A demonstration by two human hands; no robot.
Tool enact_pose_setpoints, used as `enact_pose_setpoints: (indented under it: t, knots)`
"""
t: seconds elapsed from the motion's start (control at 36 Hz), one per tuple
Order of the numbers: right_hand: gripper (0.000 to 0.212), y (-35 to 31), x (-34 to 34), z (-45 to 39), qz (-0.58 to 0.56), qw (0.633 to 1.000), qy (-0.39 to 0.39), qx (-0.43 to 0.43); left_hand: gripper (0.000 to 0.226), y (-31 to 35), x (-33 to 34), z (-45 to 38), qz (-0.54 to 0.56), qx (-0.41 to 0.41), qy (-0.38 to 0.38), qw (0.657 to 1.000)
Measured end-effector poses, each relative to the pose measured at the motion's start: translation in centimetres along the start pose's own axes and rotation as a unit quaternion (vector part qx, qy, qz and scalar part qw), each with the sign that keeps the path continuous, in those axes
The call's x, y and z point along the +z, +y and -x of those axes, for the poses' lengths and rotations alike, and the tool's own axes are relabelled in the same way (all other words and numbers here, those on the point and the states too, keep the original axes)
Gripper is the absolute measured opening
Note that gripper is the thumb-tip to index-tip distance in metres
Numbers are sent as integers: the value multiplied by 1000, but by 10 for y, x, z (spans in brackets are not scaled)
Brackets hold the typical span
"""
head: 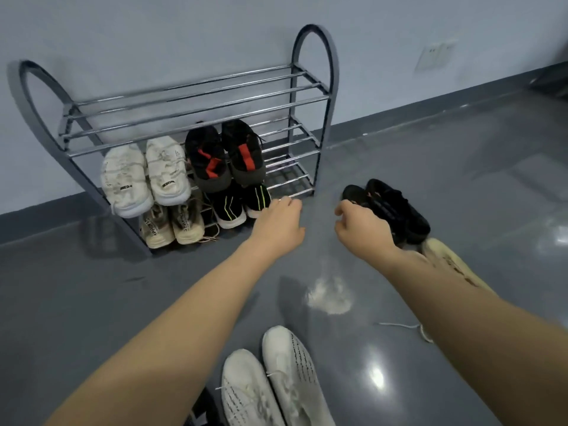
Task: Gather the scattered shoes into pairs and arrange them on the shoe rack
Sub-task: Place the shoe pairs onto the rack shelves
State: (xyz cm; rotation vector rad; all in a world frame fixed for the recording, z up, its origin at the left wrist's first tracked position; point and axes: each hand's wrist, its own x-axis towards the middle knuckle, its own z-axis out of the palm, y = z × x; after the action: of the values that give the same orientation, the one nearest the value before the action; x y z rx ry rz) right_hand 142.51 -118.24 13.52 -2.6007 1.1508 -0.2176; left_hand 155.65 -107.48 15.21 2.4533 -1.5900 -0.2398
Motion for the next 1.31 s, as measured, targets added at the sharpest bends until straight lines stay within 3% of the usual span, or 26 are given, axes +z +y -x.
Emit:
enact_pose_setpoints:
  t: [0.33,0.56,0.69,0.78,0.89,0.97,1.17,1.31]
  knots:
    - [23,172,-2,50,55,998,-38,6,41,143,93,-16,57,21,-68,996]
    - [32,296,10,64,96,987,-125,40,39,245,155,-36,82,21,-90,992]
    - [25,350,23,75,121,982,-134,60,34,287,189,-42,79,8,-95,992]
    - [31,386,30,84,123,972,-187,67,32,317,215,-40,80,-11,-111,991]
    - [45,415,38,90,108,961,-253,39,35,346,248,-38,64,-18,-160,985]
    - [43,432,50,95,138,954,-266,8,47,363,272,-37,2,-20,-188,982]
    - [48,446,71,100,214,960,-178,-34,63,371,310,-31,-68,-14,-227,972]
    - [39,445,70,97,241,951,-169,-89,49,370,323,-31,-84,27,-192,977]
